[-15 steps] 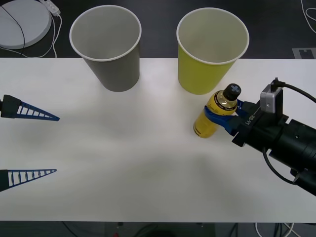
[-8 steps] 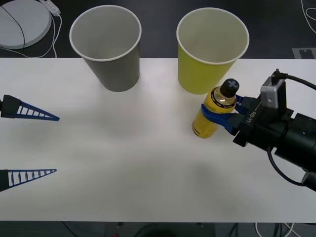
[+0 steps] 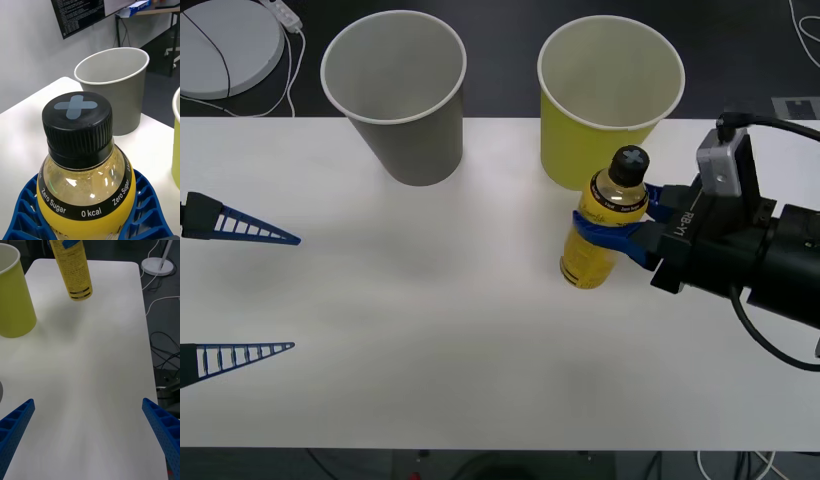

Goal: Put the can into the green bin and the plastic bottle into the gray bin

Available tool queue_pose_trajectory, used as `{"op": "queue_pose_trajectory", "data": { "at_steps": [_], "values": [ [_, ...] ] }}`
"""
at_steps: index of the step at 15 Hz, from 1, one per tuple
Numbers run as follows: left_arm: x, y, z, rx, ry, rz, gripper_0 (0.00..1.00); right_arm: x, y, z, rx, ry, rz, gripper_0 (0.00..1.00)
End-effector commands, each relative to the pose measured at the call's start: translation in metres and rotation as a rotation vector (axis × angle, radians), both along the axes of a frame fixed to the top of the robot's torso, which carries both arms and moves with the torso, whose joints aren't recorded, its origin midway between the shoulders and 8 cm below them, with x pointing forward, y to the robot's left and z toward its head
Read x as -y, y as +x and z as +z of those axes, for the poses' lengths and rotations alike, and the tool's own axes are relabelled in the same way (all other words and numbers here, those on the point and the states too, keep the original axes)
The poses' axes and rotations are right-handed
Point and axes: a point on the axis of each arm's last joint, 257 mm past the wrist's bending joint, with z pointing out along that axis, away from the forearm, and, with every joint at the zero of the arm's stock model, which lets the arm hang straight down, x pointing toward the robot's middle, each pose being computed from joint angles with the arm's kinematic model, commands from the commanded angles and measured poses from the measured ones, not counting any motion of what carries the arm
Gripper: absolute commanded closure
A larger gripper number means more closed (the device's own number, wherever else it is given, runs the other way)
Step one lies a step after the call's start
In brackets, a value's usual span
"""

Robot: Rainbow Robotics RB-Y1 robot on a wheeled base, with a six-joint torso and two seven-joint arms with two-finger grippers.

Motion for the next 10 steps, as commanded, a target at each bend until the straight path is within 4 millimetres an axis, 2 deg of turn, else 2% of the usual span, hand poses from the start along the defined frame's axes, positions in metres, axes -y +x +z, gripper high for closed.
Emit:
{"op": "queue_pose_trajectory", "data": {
  "at_steps": [1,5,10],
  "values": [
    [0.0,0.0,0.0,0.0,0.0,0.0,0.0,-0.01,-0.002,0.009,-0.024,-0.02,0.011,1.0],
    [0.0,0.0,0.0,0.0,0.0,0.0,0.0,-0.022,-0.004,0.018,-0.034,-0.076,0.04,1.0],
    [0.0,0.0,0.0,0.0,0.0,0.0,0.0,-0.034,0.006,0.031,-0.065,-0.107,0.072,1.0]
  ]
}}
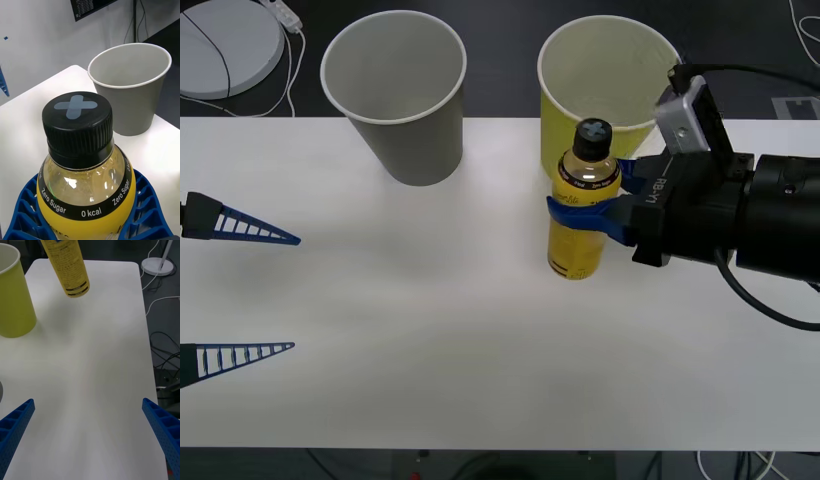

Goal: Put the can into the green bin and the plastic bottle into the gray bin

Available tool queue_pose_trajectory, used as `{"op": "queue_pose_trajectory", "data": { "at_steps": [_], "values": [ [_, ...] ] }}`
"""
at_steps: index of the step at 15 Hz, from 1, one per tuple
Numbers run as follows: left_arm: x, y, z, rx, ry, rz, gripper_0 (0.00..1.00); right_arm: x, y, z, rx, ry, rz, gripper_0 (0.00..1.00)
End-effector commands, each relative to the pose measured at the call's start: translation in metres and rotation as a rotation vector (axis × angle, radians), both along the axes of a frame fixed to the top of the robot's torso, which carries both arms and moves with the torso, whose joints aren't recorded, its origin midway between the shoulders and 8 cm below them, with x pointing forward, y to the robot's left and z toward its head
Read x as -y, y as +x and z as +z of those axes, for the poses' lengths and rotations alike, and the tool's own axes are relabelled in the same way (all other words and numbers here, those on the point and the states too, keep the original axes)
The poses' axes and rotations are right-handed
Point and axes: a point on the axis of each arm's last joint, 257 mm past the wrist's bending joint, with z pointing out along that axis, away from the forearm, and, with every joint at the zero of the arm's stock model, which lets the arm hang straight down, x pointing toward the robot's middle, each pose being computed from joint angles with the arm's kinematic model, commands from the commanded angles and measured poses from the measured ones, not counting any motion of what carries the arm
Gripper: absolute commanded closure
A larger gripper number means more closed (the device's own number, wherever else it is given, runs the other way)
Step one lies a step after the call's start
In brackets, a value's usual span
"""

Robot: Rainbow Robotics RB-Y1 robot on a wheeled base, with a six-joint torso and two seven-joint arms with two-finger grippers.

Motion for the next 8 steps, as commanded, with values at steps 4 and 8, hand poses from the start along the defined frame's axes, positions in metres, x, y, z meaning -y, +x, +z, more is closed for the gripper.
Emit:
{"op": "queue_pose_trajectory", "data": {
  "at_steps": [4,8],
  "values": [
    [0.0,0.0,0.0,0.0,0.0,0.0,0.0,-0.01,0.012,0.014,-0.04,-0.051,0.014,1.0],
    [0.0,0.0,0.0,0.0,0.0,0.0,0.0,-0.008,0.023,0.027,-0.041,-0.11,-0.005,1.0]
  ]
}}
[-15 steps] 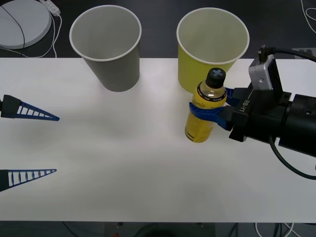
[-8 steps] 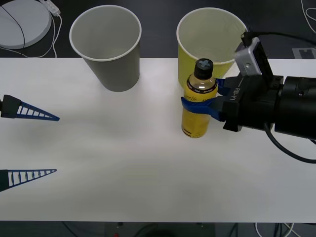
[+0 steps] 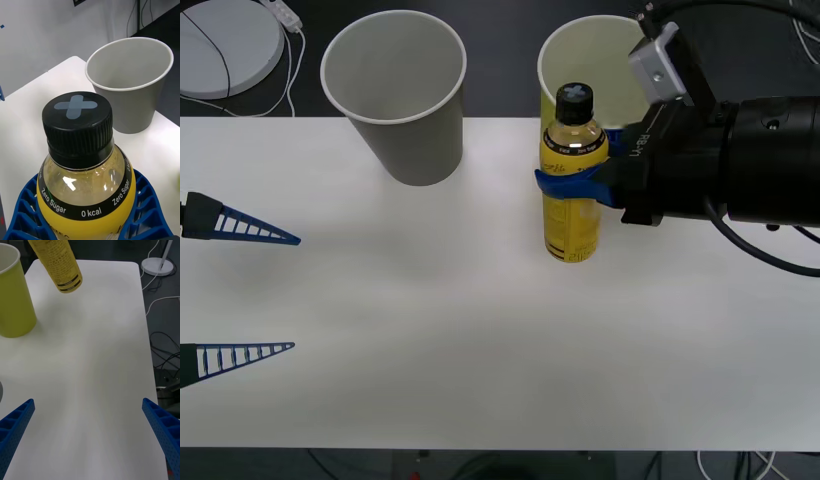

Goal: Put the can into the green bin and the plastic bottle into the gray bin

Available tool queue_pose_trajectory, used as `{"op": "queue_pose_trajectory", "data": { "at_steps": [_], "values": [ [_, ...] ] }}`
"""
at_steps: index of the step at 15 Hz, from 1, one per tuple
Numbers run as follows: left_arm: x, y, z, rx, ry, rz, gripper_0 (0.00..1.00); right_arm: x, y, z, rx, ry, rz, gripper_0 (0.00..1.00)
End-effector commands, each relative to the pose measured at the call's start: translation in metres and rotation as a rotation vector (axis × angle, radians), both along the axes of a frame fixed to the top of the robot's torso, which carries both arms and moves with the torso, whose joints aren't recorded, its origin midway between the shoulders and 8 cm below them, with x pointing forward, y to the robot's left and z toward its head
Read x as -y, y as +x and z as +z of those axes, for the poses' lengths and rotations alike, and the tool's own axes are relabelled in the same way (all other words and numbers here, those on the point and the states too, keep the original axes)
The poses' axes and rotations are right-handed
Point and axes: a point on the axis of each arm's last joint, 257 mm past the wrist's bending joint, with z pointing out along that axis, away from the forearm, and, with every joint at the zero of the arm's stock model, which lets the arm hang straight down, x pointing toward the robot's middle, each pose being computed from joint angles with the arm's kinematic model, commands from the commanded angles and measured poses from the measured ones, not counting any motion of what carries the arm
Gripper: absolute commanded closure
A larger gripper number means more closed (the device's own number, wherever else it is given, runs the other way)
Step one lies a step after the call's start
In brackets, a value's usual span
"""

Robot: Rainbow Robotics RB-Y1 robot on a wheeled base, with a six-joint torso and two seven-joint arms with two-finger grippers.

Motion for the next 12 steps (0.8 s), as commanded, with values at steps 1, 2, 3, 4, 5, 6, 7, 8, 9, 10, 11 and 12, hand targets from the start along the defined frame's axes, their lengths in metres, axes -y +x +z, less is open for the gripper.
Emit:
{"op": "queue_pose_trajectory", "data": {
  "at_steps": [1,2,3,4,5,6,7,8,9,10,11,12],
  "values": [
    [0.0,0.0,0.0,0.0,0.0,0.0,0.0,0.003,0.009,0.01,0.028,-0.059,-0.004,1.0],
    [0.0,0.0,0.0,0.0,0.0,0.0,0.0,0.005,0.013,0.015,0.04,-0.068,-0.01,1.0],
    [0.0,0.0,0.0,0.0,0.0,0.0,0.0,0.008,0.017,0.018,0.046,-0.083,-0.016,1.0],
    [0.0,0.0,0.0,0.0,0.0,0.0,0.0,0.012,0.02,0.02,0.047,-0.103,-0.021,1.0],
    [0.0,0.0,0.0,0.0,0.0,0.0,0.0,0.015,0.022,0.024,0.044,-0.133,-0.026,1.0],
    [0.0,0.0,0.0,0.0,0.0,0.0,0.0,0.017,0.021,0.028,0.022,-0.142,-0.044,1.0],
    [0.0,0.0,0.0,0.0,0.0,0.0,0.0,0.018,0.021,0.034,0.019,-0.155,-0.056,1.0],
    [0.0,0.0,0.0,0.0,0.0,0.0,0.0,0.021,0.023,0.038,0.027,-0.181,-0.06,1.0],
    [0.0,0.0,0.0,0.0,0.0,0.0,0.0,0.025,0.025,0.041,0.023,-0.206,-0.064,1.0],
    [0.0,0.0,0.0,0.0,0.0,0.0,0.0,0.028,0.026,0.047,0.016,-0.22,-0.064,1.0],
    [0.0,0.0,0.0,0.0,0.0,0.0,0.0,0.031,0.028,0.05,0.007,-0.235,-0.066,1.0],
    [0.0,0.0,0.0,0.0,0.0,0.0,0.0,0.03,0.03,0.053,-0.001,-0.254,-0.058,1.0]
  ]
}}
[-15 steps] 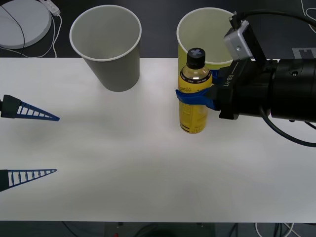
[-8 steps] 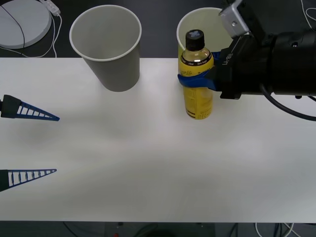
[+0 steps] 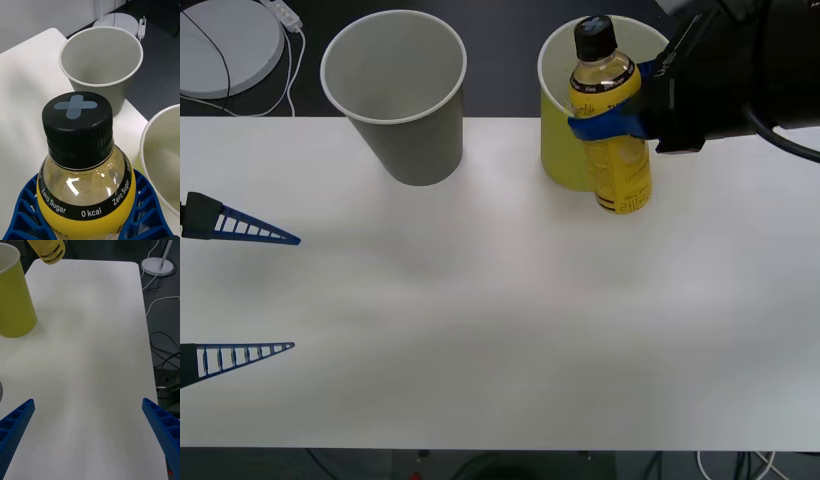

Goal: Put the can into the green bin and the plastic bottle into the gray bin

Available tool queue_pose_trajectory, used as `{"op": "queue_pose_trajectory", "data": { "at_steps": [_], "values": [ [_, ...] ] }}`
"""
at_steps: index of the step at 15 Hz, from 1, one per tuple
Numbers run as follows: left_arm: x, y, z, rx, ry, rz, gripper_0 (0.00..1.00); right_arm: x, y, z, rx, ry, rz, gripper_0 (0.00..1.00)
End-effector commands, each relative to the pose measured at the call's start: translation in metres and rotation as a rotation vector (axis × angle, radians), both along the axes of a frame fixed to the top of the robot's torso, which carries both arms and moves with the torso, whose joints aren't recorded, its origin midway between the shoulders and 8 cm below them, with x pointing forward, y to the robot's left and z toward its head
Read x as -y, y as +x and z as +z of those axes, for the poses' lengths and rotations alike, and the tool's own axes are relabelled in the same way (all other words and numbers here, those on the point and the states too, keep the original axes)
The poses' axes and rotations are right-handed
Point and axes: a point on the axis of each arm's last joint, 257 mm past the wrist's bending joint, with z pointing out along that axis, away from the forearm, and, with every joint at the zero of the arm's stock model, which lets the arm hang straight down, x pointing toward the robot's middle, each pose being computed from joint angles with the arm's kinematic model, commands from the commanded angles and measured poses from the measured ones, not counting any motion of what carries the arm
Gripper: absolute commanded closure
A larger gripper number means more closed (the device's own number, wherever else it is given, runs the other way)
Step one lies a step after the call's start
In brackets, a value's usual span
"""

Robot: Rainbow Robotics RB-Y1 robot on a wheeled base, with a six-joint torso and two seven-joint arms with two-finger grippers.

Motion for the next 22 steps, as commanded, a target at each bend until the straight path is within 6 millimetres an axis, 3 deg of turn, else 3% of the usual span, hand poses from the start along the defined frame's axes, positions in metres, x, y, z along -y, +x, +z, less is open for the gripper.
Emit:
{"op": "queue_pose_trajectory", "data": {
  "at_steps": [1,11,22],
  "values": [
    [0.0,0.0,0.0,0.0,0.0,0.0,0.0,0.0,0.005,0.009,-0.015,-0.06,0.01,1.0],
    [0.0,0.0,0.0,0.0,0.0,0.0,0.0,-0.031,0.036,0.049,-0.096,-0.223,0.007,1.0],
    [0.0,0.0,0.0,0.0,0.0,0.0,0.0,-0.087,0.094,0.057,-0.166,-0.252,-0.08,1.0]
  ]
}}
